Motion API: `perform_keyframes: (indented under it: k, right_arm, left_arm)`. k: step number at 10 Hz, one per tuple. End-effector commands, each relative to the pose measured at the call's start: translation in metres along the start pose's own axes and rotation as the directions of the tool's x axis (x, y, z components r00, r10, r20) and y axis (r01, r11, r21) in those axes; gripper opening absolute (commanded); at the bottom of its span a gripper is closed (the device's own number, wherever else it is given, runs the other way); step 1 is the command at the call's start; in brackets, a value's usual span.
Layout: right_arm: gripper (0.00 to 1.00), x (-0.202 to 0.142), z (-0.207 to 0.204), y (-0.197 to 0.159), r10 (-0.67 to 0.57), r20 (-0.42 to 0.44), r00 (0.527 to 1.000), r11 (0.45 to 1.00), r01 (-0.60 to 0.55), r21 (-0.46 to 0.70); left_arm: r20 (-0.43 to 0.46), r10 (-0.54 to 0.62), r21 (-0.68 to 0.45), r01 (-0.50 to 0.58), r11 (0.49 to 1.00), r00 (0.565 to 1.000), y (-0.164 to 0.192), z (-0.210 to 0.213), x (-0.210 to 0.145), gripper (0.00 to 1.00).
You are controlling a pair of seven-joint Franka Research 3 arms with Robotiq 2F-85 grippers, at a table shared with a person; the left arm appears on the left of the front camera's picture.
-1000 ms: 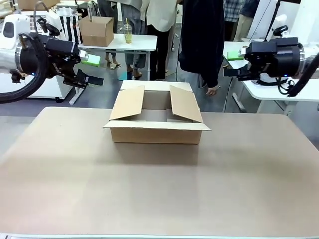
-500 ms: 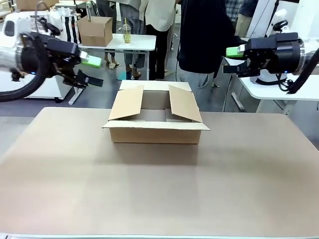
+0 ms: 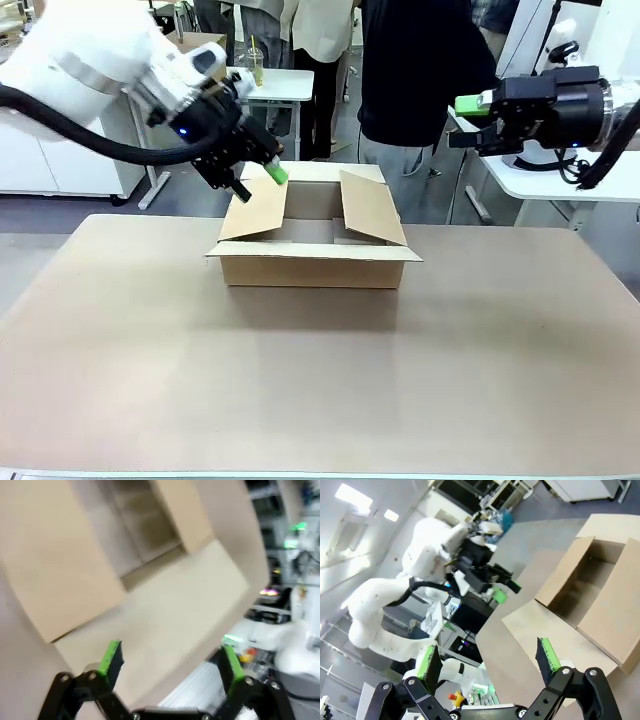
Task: Pack the gift set into the box.
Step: Place both hands on the side flaps of the Package Box and spread them outward.
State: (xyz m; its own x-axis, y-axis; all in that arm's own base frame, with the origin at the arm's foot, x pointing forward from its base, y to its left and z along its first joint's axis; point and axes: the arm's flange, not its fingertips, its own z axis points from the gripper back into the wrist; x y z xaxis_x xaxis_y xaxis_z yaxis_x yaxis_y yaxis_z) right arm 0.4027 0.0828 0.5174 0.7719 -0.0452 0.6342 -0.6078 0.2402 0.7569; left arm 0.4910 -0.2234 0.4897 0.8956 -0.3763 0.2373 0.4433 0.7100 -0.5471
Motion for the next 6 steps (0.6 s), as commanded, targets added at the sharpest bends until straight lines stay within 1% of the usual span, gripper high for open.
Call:
perform_keyframes:
  k: [1,3,4,6]
  right_arm:
    - [1.0,0.002,-0.002,0.002,-0.001,0.025,1.0,1.0,0.001,0.02]
    - [1.0,0.002,-0.002,0.002,-0.001,0.025,1.0,1.0,0.001,0.02]
    - [1.0,0.002,-0.002,0.002,-0.001,0.025,1.0,1.0,0.001,0.02]
    - [1.0,0.002,-0.002,0.002,-0.001,0.025,1.0,1.0,0.001,0.02]
  left_arm:
    - [-0.173,0.043,0.179,-0.012,0.984,0.984,-0.001,-0.007,0.034,1.0]
    - [-0.195,0.043,0.349,0.028,0.937,0.98,-0.003,-0.027,0.052,1.0]
    - [-0.203,0.043,0.413,0.046,0.91,0.978,-0.004,-0.038,0.06,1.0]
    - [-0.261,0.019,0.469,0.11,0.877,0.965,-0.009,-0.065,0.084,1.0]
